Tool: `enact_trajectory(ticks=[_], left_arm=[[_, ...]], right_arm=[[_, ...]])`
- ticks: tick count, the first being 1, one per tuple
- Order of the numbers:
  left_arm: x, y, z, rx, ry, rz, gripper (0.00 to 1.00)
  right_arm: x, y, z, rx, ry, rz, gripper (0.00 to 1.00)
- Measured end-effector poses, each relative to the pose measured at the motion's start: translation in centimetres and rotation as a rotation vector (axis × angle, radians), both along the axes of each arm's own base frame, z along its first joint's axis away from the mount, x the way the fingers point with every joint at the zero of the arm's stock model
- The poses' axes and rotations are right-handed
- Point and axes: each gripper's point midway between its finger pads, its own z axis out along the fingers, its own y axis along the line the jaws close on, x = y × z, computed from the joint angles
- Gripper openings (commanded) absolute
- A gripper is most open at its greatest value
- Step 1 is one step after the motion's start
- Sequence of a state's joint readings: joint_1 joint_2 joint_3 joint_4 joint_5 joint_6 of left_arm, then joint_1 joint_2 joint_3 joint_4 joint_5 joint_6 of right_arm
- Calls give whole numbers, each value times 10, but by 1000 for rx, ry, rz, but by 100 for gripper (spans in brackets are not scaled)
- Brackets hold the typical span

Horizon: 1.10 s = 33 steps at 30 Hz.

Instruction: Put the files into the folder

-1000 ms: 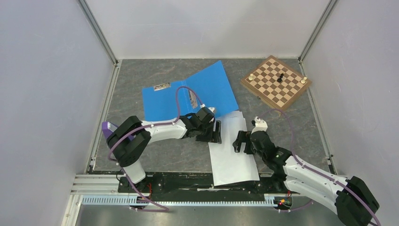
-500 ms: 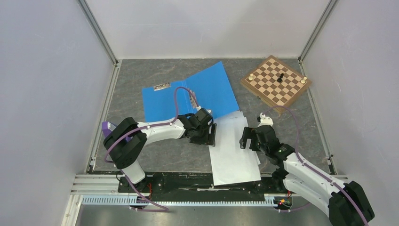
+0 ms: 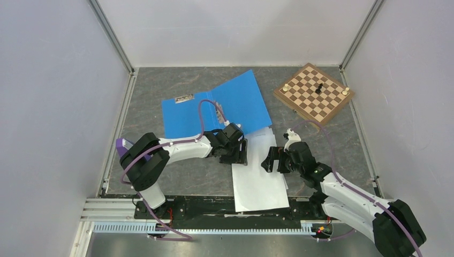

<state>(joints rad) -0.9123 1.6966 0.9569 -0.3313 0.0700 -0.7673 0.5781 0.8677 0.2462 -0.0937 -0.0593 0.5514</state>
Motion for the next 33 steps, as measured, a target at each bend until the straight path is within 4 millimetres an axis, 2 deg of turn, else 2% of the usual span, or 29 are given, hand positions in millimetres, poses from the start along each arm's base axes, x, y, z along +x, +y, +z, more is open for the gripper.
enact_trajectory(ticks=[7, 13, 21, 25, 31, 33], left_arm=[[3, -6, 0, -8, 1, -1, 69], [4, -10, 0, -24, 4, -8, 61], [0, -19, 1, -77, 17, -35, 60], [-4, -22, 2, -98, 27, -55, 60], [-13, -25, 3, -132, 48, -101, 62], [-17, -24, 4, -144, 59, -114, 63]], right_arm=[[-12, 13, 4, 64, 37, 55, 98], [-16, 22, 6, 113, 43, 93, 98], [-25, 32, 9, 172, 65, 145, 97], [-27, 34, 9, 178, 74, 156, 85], [-29, 34, 11, 189, 73, 151, 51], [-29, 34, 15, 200, 63, 154, 45]])
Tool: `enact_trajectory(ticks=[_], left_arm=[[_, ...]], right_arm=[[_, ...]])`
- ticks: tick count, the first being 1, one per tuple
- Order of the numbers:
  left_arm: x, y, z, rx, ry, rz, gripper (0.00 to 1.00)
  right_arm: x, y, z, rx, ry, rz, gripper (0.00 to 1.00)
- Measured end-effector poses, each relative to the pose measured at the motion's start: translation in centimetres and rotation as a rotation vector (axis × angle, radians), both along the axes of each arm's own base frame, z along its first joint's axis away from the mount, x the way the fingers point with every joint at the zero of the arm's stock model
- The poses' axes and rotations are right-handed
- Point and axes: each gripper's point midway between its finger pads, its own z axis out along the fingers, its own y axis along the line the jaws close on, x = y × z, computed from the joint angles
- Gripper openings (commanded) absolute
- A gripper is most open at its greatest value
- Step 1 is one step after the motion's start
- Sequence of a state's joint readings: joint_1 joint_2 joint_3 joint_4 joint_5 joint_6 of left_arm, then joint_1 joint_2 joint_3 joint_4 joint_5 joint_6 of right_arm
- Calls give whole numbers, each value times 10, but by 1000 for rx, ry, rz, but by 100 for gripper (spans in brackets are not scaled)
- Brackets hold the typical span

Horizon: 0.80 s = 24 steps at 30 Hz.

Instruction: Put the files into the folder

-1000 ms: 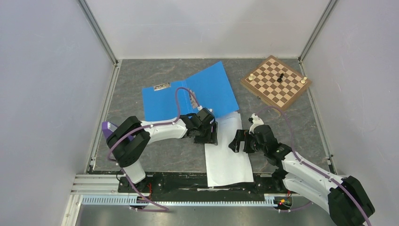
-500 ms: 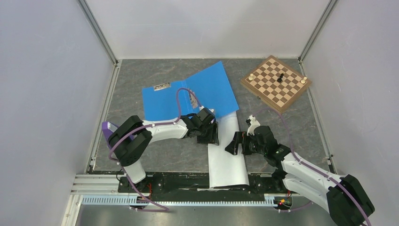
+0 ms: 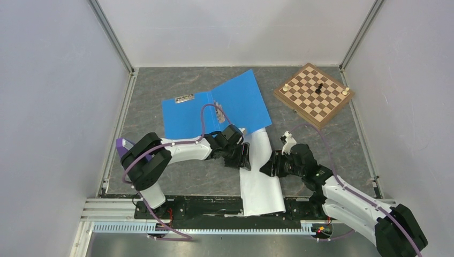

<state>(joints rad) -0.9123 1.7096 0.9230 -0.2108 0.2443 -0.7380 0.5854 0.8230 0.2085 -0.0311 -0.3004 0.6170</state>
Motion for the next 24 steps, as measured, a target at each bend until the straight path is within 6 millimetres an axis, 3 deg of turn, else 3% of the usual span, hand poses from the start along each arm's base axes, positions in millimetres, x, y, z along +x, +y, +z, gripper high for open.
enact_trajectory(ticks=[6, 13, 17, 24], left_arm=[[-13, 3, 9, -29, 27, -31, 70], [-17, 11, 58, -113, -21, -59, 73], [-5, 26, 80, -147, -53, -30, 73], [20, 43, 85, -146, -52, 37, 73]], right_arm=[[-3, 3, 12, 41, -19, 10, 37], [-15, 4, 21, 83, 0, 31, 30], [-23, 4, 24, 105, 30, 38, 29], [-35, 3, 34, 147, 49, 41, 29]])
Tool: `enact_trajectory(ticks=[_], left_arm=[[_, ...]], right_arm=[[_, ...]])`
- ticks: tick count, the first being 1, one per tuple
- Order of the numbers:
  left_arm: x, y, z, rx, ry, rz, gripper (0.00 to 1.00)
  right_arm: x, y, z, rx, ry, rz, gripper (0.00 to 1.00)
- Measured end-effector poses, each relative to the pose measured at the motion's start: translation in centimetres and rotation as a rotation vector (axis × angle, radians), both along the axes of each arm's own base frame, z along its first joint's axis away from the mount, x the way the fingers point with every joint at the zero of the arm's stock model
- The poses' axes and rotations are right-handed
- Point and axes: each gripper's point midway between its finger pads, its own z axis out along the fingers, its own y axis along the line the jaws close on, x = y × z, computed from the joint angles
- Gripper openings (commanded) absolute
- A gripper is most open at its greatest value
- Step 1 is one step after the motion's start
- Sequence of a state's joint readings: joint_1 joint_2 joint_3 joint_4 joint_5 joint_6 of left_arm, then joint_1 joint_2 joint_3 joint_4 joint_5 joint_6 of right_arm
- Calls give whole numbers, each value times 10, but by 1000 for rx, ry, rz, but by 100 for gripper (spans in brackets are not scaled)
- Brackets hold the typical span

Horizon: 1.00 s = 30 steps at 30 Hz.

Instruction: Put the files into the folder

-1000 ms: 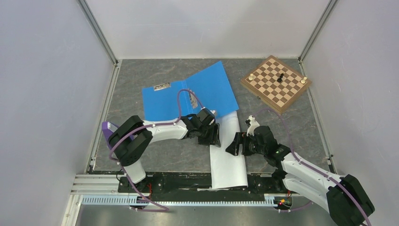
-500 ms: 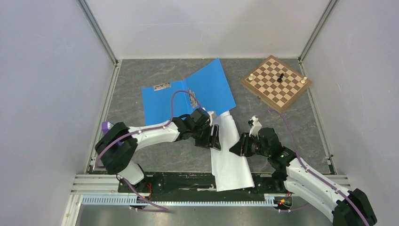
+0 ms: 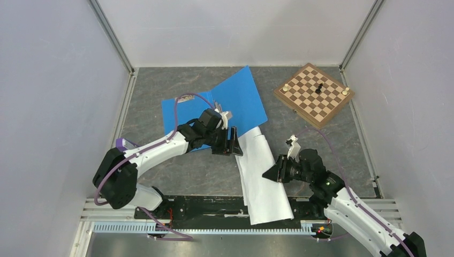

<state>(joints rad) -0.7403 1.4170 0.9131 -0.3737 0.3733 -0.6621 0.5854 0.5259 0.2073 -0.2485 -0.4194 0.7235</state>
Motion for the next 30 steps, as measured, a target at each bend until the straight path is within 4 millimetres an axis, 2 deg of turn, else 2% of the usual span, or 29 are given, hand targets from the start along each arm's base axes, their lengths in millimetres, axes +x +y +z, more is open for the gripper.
enact_trajectory(ticks=[5, 8, 13, 18, 23, 26, 30], left_arm=[[16, -6, 7, -30, -15, 12, 73], [23, -2, 8, -41, -14, 29, 75], [44, 17, 21, -71, -40, 88, 77], [58, 34, 54, -148, -113, 123, 78], [60, 36, 93, -279, -192, 87, 81], [62, 39, 117, -351, -253, 65, 81], [67, 54, 145, -422, -328, 64, 81]], right_arm=[[-7, 1, 4, 23, 24, 10, 28], [-8, 2, 12, 39, 28, 13, 28], [-5, 10, 43, 90, 0, 30, 28], [-2, 18, 68, 148, -17, 46, 28], [3, 28, 82, 190, 9, 59, 27], [13, 38, 104, 231, 3, 74, 27], [36, 48, 153, 294, -63, 82, 27]])
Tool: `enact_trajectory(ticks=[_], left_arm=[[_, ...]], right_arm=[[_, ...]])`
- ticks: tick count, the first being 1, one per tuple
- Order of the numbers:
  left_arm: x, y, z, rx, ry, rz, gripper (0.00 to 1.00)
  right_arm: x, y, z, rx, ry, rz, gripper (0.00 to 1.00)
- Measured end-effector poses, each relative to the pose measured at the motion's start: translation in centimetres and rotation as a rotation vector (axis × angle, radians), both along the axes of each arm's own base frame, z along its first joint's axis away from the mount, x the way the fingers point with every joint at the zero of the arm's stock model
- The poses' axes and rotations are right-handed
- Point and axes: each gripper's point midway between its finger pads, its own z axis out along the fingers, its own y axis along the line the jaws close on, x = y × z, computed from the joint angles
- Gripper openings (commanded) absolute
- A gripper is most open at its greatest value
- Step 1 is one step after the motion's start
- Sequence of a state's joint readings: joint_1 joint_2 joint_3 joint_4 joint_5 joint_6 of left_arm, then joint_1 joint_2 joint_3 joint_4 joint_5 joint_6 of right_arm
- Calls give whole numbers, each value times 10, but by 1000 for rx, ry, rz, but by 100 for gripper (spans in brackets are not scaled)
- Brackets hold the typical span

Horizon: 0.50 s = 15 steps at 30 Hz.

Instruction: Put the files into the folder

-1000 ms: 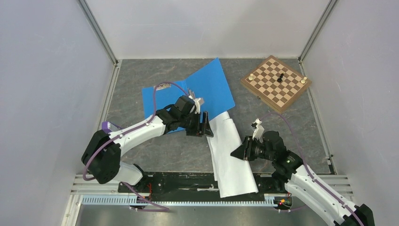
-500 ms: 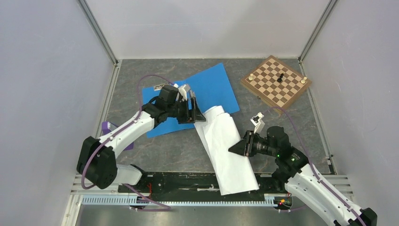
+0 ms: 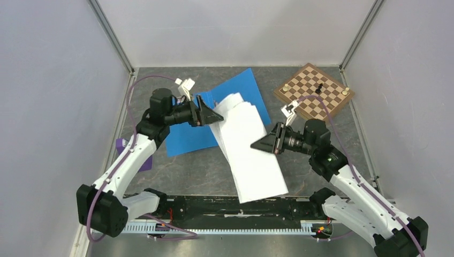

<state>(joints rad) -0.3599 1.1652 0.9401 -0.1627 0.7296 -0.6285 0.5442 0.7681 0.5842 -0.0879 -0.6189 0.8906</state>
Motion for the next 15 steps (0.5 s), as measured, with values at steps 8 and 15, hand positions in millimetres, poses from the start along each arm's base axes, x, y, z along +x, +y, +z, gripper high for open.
enact_trajectory(ticks=[8, 15], left_arm=[[22, 36, 52, -127, -122, 74, 83], [17, 28, 102, -364, -210, -4, 84]], right_arm=[[30, 13, 96, 145, -169, 17, 27], [36, 20, 116, 210, -172, 43, 28]])
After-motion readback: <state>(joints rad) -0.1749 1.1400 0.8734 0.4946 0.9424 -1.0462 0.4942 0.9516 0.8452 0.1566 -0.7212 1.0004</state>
